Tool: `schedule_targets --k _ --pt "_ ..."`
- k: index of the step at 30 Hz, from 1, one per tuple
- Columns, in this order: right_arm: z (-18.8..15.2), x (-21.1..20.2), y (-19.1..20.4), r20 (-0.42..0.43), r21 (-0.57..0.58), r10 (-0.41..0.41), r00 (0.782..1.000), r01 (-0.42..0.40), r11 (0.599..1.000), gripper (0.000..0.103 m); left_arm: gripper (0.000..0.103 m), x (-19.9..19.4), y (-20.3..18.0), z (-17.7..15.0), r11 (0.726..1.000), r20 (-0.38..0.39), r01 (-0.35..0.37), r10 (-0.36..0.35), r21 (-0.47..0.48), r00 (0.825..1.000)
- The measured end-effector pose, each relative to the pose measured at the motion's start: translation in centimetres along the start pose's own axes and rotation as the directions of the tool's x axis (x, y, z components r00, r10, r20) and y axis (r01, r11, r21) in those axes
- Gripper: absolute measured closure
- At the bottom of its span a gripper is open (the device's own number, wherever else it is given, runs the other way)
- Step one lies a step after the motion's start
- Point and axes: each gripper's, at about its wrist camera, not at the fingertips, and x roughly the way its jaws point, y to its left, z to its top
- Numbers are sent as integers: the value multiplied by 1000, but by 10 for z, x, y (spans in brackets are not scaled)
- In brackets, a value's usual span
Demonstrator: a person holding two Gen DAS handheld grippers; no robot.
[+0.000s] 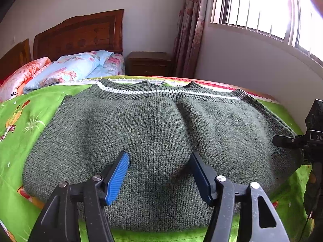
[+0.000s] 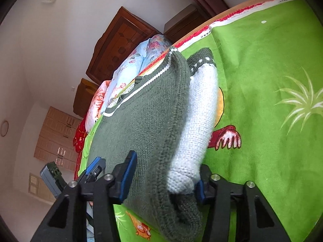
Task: Fold small clothes
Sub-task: 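Grasp the ribbed edge of the folded sweater with the right tool and lift, then fold the lifted sweater over with the right tool while the left tool grips the other edge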
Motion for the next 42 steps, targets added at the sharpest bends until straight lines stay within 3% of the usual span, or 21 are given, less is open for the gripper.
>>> schedule_targets --k 1,5,7,9,10,11,18,22,24,25,26,28,31,33,37,42 --pt "-3 -1 -1 14 -1 -1 1000 1 1000 103 39 0 0 0 1000 -1 -3 3 3 1000" --pt "-8 -6 -3 40 8 15 999 -16 1000 103 39 0 -1 0 1000 -1 -4 4 4 1000" --pt "-7 -6 0 29 -5 -1 1000 1 1000 73 39 0 0 0 1000 -1 -4 4 4 1000" --pt "-6 -4 5 26 -17 -14 1000 15 1000 53 39 0 0 0 1000 -1 -4 4 4 1000" --pt "-6 -3 5 33 -11 -21 999 21 1000 96 39 0 0 0 1000 -1 -4 4 4 1000" --pt "-7 -2 4 38 -5 -30 999 30 1000 103 39 0 0 0 1000 -1 -5 5 5 1000" --pt "-10 -12 14 146 17 -17 989 14 1000 103 38 2 -3 0 999 -9 -30 30 28 1000" --pt "-7 -21 42 214 3 -15 977 15 1000 103 35 5 -12 2 994 -22 -73 75 78 997" --pt "-6 -23 60 234 -22 -30 972 36 999 103 35 4 -8 3 996 -28 -52 54 75 998" --pt "-6 -29 66 241 -39 -40 970 51 998 103 35 2 -4 3 997 -33 -32 34 63 999" --pt "-6 -29 75 248 -59 -55 967 72 996 103 42 -3 1 2 999 -34 -18 20 48 999" --pt "-5 -30 92 261 -98 -80 962 109 989 103 54 -25 20 0 1000 33 9 -8 -23 999" --pt "-4 -27 113 279 -132 -109 954 151 980 103 54 -58 62 -2 989 147 -7 29 -149 989" --pt "-5 -21 132 295 -170 -125 947 181 969 103 54 -67 94 -2 971 155 -21 59 -238 986" --pt "-13 8 197 315 -322 -176 932 280 904 103 54 -85 144 -11 928 182 -35 109 -371 977" --pt "-50 75 281 322 -586 -249 913 399 705 103 54 -115 170 -18 914 216 -58 157 -402 964"
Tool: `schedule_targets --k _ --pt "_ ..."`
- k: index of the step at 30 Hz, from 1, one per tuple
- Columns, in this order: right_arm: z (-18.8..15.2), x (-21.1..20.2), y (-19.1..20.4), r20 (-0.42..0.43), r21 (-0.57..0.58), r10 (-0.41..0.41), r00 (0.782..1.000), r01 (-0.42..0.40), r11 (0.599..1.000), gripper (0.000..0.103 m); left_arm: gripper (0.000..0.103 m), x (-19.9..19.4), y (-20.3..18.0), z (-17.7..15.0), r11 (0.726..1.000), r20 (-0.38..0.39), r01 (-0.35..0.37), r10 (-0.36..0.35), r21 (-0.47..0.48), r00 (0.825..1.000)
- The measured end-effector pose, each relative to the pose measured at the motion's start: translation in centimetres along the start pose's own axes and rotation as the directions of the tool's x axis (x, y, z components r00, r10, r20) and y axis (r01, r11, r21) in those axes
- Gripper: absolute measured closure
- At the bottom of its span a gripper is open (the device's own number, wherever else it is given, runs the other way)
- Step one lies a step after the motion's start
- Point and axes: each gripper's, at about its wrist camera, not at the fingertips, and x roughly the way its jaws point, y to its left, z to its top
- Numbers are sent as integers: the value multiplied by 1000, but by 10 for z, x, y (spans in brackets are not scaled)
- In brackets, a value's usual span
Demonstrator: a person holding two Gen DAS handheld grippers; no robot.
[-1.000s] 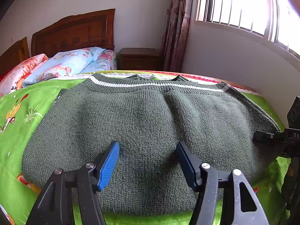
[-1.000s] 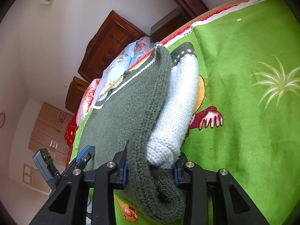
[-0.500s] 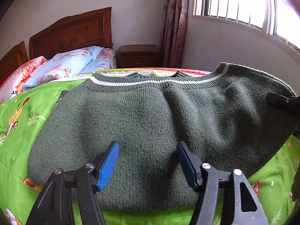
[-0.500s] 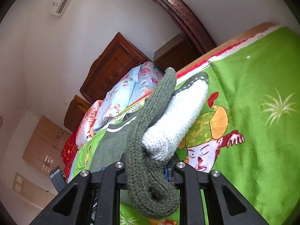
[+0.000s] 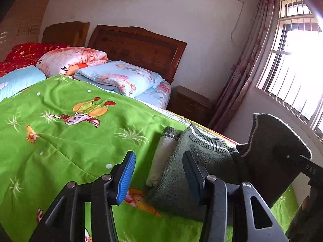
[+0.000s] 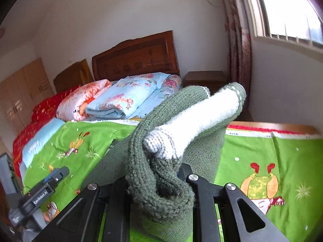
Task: Fold small clothes
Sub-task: 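Fold the lifted sweater over with the right tool while the left tool grips the other edge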
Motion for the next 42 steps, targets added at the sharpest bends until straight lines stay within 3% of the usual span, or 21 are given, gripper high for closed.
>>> schedule_targets --k 5,8,9,10,13,16,20,22,23,26,28,32,35,40,42 --pt "-32 53 81 -87 -289 -35 996 8 957 103 54 -7 18 10 1000 4 -28 28 -3 1000" --pt "-57 78 92 -138 -346 -42 990 -9 938 103 54 -4 29 9 999 -19 -43 42 -19 999" --pt "-63 80 92 -130 -372 -36 991 -15 928 97 54 -3 32 7 999 -26 -46 45 -24 999" --pt "-66 77 94 -118 -394 -12 993 -36 918 0 54 -3 34 6 998 -33 -47 46 -31 998" --pt "-73 67 97 -157 -418 116 981 -172 892 0 54 2 35 2 998 -61 -28 25 -57 998" --pt "-75 46 89 -141 -385 202 969 -241 891 0 54 6 26 -1 998 -92 14 -20 -56 996" --pt "-78 -8 45 11 -238 321 947 -309 921 0 54 11 17 -5 989 -156 115 -128 -88 979" --pt "-85 -28 13 90 -147 326 941 -311 939 0 54 17 17 -8 965 -202 207 -238 -160 950" --pt "-90 -34 -2 108 -102 314 943 -303 947 0 54 22 19 -11 939 -222 265 -312 -217 924" --pt "-105 -39 -41 116 21 258 959 -262 965 0 54 35 27 -22 820 -237 388 -513 -421 825" --pt "-118 -40 -62 114 105 239 964 -251 962 0 53 42 31 -30 764 -243 398 -571 -508 785" --pt "-138 -34 -85 126 245 262 957 -286 926 0 51 48 29 -39 753 -288 369 -581 -545 761" --pt "-138 -39 -86 141 229 270 953 -296 927 0 47 56 22 -40 741 -302 378 -602 -555 739" --pt "-140 -44 -88 152 234 277 949 -307 922 0 46 83 5 -30 756 -332 388 -604 -528 724" --pt "-140 -42 -88 152 243 282 947 -312 918 0 46 99 -1 -27 755 -360 393 -615 -525 701"
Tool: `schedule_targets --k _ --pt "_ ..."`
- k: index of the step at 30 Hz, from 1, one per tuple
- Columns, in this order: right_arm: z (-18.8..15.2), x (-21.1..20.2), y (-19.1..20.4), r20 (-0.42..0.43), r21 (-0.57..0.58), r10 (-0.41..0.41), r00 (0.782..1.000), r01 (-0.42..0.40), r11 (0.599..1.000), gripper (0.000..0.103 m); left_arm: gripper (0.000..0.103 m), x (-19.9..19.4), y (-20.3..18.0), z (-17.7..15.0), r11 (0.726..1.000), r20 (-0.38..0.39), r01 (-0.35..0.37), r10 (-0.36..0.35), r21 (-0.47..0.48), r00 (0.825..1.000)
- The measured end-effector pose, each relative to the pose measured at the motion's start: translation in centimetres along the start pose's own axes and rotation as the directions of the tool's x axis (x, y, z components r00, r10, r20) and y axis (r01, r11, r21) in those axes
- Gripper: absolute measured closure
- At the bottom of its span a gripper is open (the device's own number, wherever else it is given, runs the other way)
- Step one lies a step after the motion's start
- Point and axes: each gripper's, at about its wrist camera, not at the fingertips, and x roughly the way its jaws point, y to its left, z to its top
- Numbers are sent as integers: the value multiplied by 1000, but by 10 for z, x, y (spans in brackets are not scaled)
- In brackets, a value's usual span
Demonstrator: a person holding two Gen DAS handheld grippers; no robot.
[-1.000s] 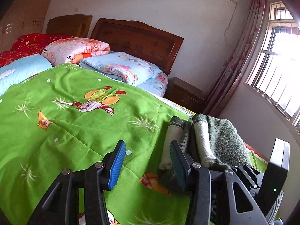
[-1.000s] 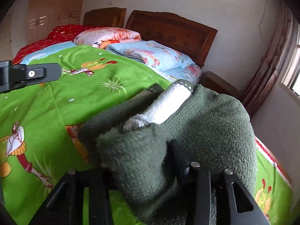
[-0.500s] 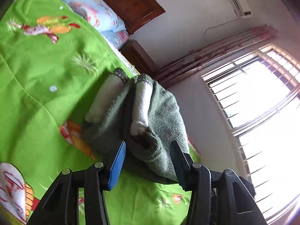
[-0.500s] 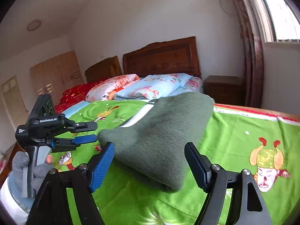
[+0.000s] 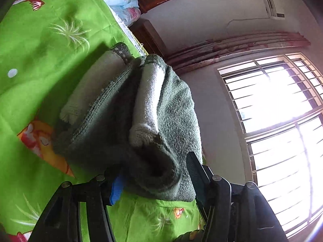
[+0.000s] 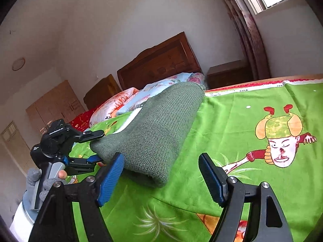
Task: Fold small clothes
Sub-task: 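Fold the lifted sweater over with the right tool while the left tool grips the other edge, then lay the doubled sweater down and open both tools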
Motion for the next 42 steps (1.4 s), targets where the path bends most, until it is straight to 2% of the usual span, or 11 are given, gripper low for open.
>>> schedule_targets --k 3,6,8,11,16,20,25,29,34,38,42 --pt "1 3 1 -23 -3 -2 1000 2 1000 0 46 19 3 14 999 -33 -35 35 13 999" --pt "2 11 2 -54 -11 -15 998 14 1000 0 48 26 5 24 1000 -27 -25 25 0 999" --pt "1 21 5 -105 -28 -21 994 18 999 0 57 28 0 27 999 -15 -36 36 4 999" --pt "-3 40 16 -199 -102 -69 978 49 994 0 67 24 -10 25 997 16 -49 48 62 999" --pt "-10 60 22 -278 -167 -162 947 119 979 0 72 8 -40 28 987 67 -28 18 158 998" --pt "-9 58 16 -261 -147 -176 949 141 979 0 73 -8 -55 42 977 118 -52 27 209 993" --pt "-10 67 14 -288 -151 -222 931 185 971 0 73 -3 -11 51 976 110 -146 129 164 986" --pt "-10 68 12 -286 -147 -215 934 179 973 0 73 -8 20 46 993 130 -57 43 106 991" --pt "-7 64 9 -267 -120 -185 946 157 980 0 73 -9 -5 38 975 171 -109 77 192 982" --pt "-4 61 -2 -247 -60 -175 953 165 984 0 73 -12 5 28 981 231 -120 83 154 970" --pt "-5 64 -1 -262 -66 -181 948 169 983 0 69 -13 14 30 984 225 -101 67 147 972"
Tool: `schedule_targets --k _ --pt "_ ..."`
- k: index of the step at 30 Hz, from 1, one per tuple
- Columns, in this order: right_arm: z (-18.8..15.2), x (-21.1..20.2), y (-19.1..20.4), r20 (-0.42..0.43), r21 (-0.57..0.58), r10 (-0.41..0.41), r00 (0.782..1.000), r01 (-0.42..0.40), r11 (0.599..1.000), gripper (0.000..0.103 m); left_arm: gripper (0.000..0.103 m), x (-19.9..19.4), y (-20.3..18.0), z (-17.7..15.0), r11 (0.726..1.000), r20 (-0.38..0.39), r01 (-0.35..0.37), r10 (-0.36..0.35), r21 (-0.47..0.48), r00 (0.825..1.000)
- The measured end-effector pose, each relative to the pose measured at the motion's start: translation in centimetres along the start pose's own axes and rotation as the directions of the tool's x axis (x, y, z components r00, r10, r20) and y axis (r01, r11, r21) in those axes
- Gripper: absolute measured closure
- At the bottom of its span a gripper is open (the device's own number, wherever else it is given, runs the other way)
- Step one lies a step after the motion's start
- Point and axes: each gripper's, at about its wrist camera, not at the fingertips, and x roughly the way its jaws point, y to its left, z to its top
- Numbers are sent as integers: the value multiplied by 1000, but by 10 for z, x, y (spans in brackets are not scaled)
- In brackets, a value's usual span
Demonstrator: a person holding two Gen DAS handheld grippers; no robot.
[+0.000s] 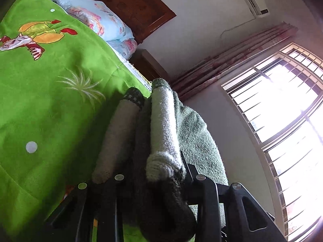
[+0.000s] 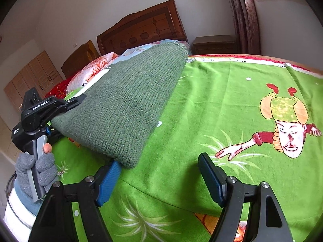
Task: Fold small clothes
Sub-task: 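Lay the doubled sweater down and open both tools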
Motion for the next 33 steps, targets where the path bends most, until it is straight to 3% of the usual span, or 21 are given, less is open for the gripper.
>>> schedule_targets --k 7,9,12,14,17,20,23,28,30,33 --pt "-1 -5 -5 25 23 52 998 -53 998 0 64 -11 -8 17 997 18 -75 74 36 997" --pt "-1 -6 -6 34 26 60 998 -61 998 0 64 -30 -10 21 994 91 -102 100 28 991" --pt "-1 -6 -6 35 26 64 997 -65 998 0 64 -69 -18 15 989 227 -141 130 34 965" --pt "0 -6 -6 37 27 66 997 -67 997 0 64 -88 -30 1 991 253 -114 92 75 963" --pt "-1 -6 -5 42 26 68 997 -69 997 0 64 -100 -52 -27 979 211 -69 27 193 977" --pt "-2 -10 -5 52 25 75 996 -77 997 0 64 -86 -64 -52 968 111 -35 7 247 994" --pt "-3 -14 -4 65 20 87 994 -88 996 0 64 -66 -67 -65 950 92 -101 77 296 993" --pt "-7 -25 -4 113 17 122 986 -125 992 0 64 -40 -41 -67 962 -12 -138 145 234 989" --pt "-8 -30 -6 136 12 153 979 -156 988 0 64 -43 -48 -71 951 -22 -173 185 255 982" --pt "-9 -38 -6 172 8 169 970 -173 985 0 64 -57 -77 -72 947 5 -137 142 290 990"
